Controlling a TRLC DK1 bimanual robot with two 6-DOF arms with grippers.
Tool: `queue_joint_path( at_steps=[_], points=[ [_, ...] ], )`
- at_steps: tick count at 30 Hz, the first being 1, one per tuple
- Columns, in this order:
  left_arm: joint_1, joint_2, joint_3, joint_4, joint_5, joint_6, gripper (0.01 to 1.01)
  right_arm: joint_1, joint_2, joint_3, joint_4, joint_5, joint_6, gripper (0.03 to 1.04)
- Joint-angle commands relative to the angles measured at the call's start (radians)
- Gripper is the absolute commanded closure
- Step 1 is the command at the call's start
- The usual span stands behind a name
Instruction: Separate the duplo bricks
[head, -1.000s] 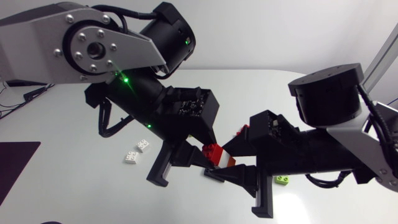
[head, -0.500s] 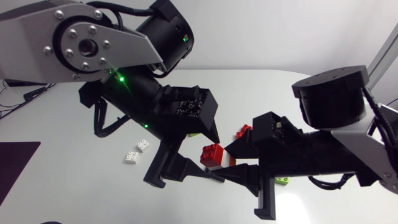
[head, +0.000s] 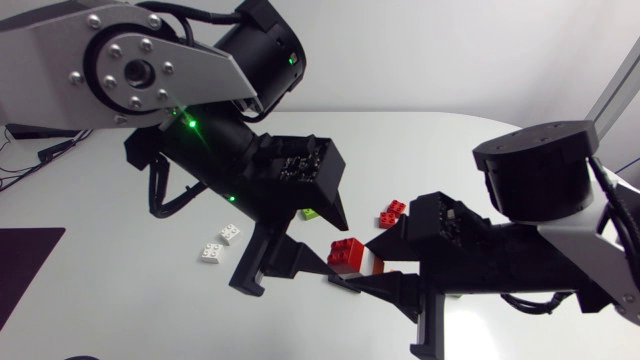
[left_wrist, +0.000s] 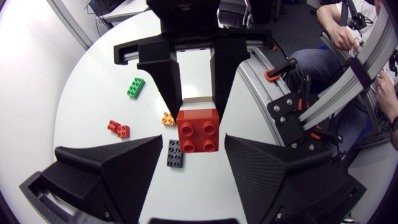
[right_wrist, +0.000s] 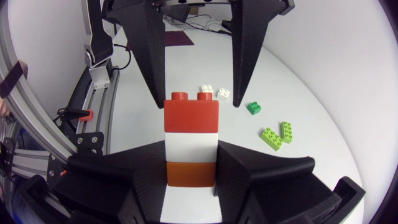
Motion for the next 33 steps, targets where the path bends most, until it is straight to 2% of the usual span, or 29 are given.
queue_joint_path(
  at_steps=[1,9,11,13,14,18,19,29,33],
  points=[
    [0.009,-0.004,0.033,-0.007,0.007,-0.011,0.385,0.008,-0.011,-0.022,0.015,0.014,0.017,0.77],
    [0.008,0.012,0.039,-0.007,0.045,-0.026,0.387,0.014,-0.017,-0.021,0.016,0.016,0.023,0.77],
    [0.008,0.015,0.043,-0.006,0.053,-0.031,0.436,0.017,-0.02,-0.021,0.018,0.019,0.026,0.77],
    [0.008,0.018,0.047,-0.006,0.068,-0.04,0.441,0.02,-0.025,-0.022,0.018,0.022,0.028,0.77],
    [0.008,0.019,0.047,-0.006,0.068,-0.04,0.462,0.022,-0.028,-0.022,0.016,0.022,0.028,0.77],
    [0.008,0.022,0.047,-0.006,0.091,-0.047,0.656,0.023,-0.039,-0.027,0.015,0.028,0.028,0.77],
    [0.008,0.024,0.045,-0.006,0.093,-0.047,0.672,0.023,-0.042,-0.028,0.015,0.028,0.029,0.77],
    [0.002,0.035,0.048,-0.011,0.117,-0.054,0.713,0.036,-0.06,-0.035,0.006,0.046,0.025,0.77],
    [0.006,0.048,0.076,-0.06,0.139,-0.035,0.713,0.039,-0.069,-0.036,-0.007,0.048,0.017,0.77]
  ],
)
